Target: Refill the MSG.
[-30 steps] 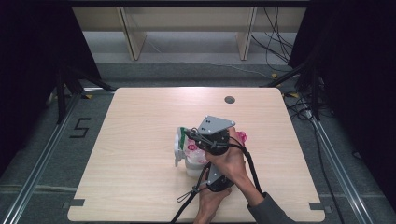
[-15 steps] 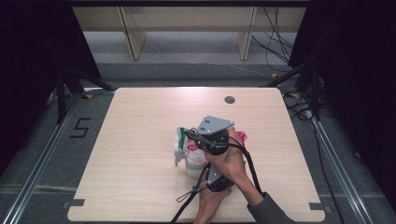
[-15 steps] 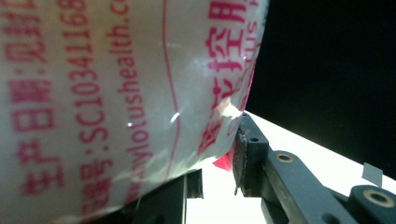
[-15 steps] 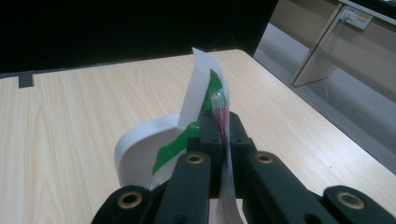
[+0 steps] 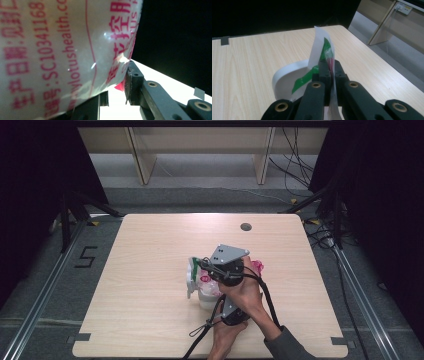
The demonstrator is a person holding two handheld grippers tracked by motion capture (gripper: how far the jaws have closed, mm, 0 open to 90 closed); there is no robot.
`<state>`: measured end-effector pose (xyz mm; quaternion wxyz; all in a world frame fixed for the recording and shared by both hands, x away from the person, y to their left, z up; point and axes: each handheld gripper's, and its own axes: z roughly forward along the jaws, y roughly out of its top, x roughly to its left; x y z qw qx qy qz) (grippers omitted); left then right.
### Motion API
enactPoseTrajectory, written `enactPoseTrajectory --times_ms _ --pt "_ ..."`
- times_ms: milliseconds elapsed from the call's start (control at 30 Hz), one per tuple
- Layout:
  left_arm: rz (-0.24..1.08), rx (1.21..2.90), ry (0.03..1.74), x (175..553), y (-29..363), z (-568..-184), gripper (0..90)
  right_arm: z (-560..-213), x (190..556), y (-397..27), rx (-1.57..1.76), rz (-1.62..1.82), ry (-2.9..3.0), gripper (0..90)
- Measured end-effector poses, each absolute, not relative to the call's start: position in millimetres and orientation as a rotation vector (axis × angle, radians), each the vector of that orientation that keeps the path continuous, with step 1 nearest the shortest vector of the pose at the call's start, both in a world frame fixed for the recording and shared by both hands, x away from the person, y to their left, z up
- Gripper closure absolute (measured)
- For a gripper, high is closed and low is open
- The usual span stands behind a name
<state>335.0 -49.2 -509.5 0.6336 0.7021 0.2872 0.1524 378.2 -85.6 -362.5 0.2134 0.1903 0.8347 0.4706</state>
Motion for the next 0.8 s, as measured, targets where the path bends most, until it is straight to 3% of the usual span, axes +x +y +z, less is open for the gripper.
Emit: enactPoseTrajectory --times_ms 33,133,200,267,300,433,467,500,567,800 --pt "0.311 1.436 0.760 332 -61 -509 75.3 -362 379 -86 0.506 1.309 2.318 89.7" --pt "0.315 1.438 0.762 332 -61 -509 75.3 -360 378 -86 0.506 1.318 2.316 89.7" --pt "0.357 1.589 0.682 334 -50 -509 75.3 -362 379 -85 0.508 1.307 2.322 89.7" --pt "0.348 1.593 0.661 335 -50 -510 75.3 -363 377 -84 0.532 1.305 2.325 89.7" --pt "0.301 1.422 0.756 332 -62 -509 75.3 -362 377 -85 0.537 1.311 2.326 89.7" --pt "0.355 1.608 0.656 335 -48 -509 75.3 -362 376 -84 0.523 1.307 2.322 89.7" --pt "0.355 1.615 0.656 335 -48 -510 75.3 -363 378 -84 0.497 1.300 2.329 89.7" --pt "0.297 1.430 0.752 333 -61 -510 75.3 -363 379 -84 0.481 1.290 2.318 89.7" --pt "0.368 1.592 0.685 334 -49 -509 75.3 -362 378 -85 0.506 1.314 2.328 89.7" --pt "0.374 1.586 0.677 334 -51 -510 75.2 -363 378 -83 0.498 1.300 2.332 89.7"
